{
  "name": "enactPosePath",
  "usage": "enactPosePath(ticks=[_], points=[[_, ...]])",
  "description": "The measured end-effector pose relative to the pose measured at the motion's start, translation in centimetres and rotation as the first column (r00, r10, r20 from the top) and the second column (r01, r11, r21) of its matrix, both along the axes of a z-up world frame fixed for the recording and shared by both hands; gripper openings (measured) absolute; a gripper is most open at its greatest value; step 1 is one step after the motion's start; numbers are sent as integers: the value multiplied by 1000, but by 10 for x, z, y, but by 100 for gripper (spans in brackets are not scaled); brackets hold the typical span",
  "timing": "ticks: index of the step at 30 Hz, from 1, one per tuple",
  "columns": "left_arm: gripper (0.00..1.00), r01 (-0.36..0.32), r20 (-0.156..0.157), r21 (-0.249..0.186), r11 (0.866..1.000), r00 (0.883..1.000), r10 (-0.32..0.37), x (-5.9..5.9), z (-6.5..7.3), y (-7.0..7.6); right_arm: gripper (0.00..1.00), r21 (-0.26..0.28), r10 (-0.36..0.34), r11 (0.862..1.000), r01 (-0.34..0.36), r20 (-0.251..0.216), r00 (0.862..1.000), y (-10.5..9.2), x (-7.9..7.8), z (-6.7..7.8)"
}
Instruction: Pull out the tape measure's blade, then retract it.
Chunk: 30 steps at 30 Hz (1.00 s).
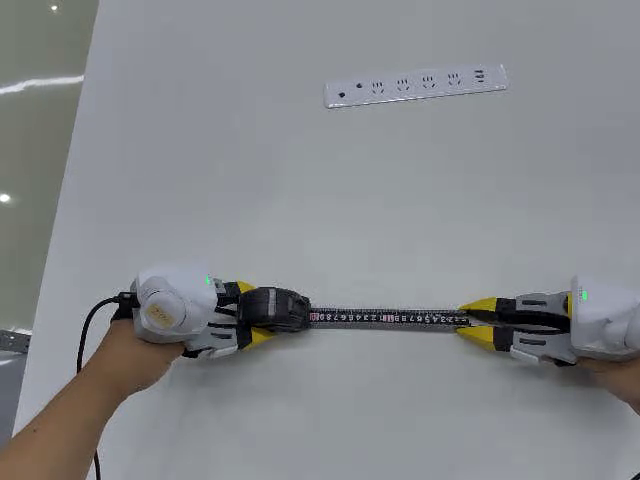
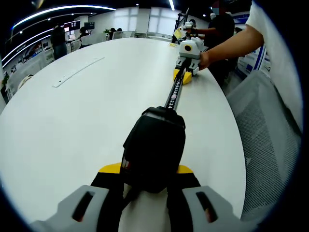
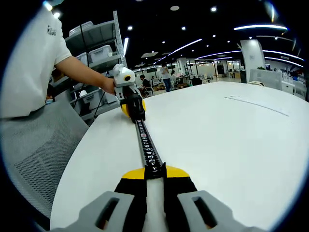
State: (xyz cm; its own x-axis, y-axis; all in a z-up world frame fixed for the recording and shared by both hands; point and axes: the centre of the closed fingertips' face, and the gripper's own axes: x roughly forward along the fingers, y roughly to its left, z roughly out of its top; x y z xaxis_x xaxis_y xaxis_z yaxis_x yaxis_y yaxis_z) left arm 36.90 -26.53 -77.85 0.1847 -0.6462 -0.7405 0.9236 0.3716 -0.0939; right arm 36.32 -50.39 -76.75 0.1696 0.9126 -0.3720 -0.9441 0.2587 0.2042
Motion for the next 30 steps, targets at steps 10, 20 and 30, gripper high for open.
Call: enactPosePath(ticks=[10,20,30], points=[[31,-1,1,0,1000,1000,1,0,0,0,10,-1,-17,1000,17,-4,1000,-11,-1,1],[31,-2,1,-1,1000,1000,2,-1,1,0,10,-3,-32,999,32,-2,999,-19,-1,0],[31,-3,2,0,1000,1000,3,-1,1,0,10,-7,-47,999,47,-1,999,-25,0,-1]])
